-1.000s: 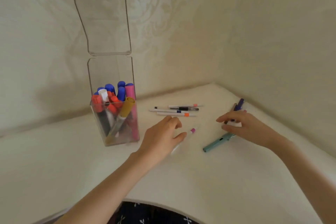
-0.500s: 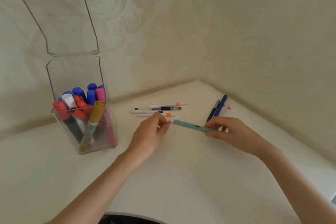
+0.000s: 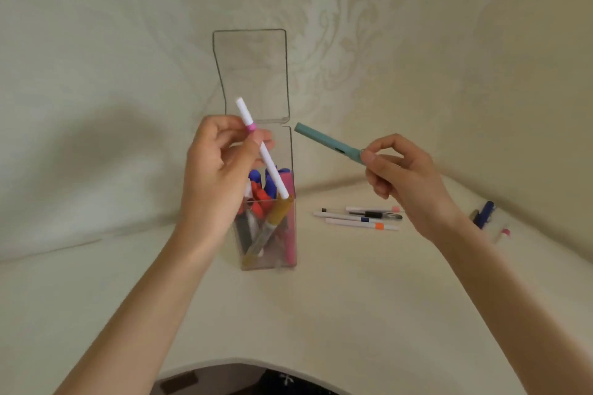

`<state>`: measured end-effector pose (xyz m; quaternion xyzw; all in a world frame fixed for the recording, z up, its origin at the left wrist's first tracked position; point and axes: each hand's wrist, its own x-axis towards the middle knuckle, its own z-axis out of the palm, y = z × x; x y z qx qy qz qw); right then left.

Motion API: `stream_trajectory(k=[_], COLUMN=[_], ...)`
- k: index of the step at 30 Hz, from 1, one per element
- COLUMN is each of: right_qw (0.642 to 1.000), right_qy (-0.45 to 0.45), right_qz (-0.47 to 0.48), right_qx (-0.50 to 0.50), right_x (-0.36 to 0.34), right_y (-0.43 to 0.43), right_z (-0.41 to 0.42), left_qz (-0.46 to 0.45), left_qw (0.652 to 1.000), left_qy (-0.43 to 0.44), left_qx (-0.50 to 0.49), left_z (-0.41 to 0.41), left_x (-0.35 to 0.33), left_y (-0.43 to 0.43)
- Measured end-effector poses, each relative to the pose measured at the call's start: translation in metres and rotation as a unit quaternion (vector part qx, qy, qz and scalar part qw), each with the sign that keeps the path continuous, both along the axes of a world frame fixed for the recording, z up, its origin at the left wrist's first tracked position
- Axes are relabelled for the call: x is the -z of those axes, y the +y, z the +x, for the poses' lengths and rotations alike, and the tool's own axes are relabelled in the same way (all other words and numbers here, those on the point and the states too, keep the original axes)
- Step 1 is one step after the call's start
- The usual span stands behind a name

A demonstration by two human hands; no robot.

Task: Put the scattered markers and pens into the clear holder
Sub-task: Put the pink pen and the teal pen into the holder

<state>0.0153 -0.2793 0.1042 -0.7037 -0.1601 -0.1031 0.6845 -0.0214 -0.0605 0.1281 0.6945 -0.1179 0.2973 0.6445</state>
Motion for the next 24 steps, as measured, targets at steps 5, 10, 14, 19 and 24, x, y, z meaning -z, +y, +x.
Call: stream_trajectory(k=[5, 10, 14, 19, 24], right_qw=[1.0, 0.999, 0.998, 0.998, 0.996], right_qy=[-0.017, -0.018, -0.019, -0.024, -0.038], right_qz=[-0.007, -0.03, -0.031, -0.039, -0.058], right_qx=[0.003, 0.036, 0.047, 0.054, 0.064], right_x=[-0.01, -0.01, -0.01, -0.012, -0.013], right_y=[0.023, 0.021, 0.017, 0.015, 0.018], right_z=[0.005, 0.004, 0.001, 0.0, 0.0], left_qz=[-0.06, 0.078, 0.091, 0.057, 0.073], left_qw=[0.996, 0.993, 0.992, 0.989, 0.99], left_qy=[-0.042, 0.021, 0.009, -0.044, -0.024], left_qx=[-0.057, -0.086, -0.082, -0.131, -0.118], left_z=[0.006, 0.007, 0.002, 0.007, 0.013], left_x=[-0.007, 0.014, 0.021, 0.014, 0.019], left_y=[0.022, 0.017, 0.007, 0.005, 0.002])
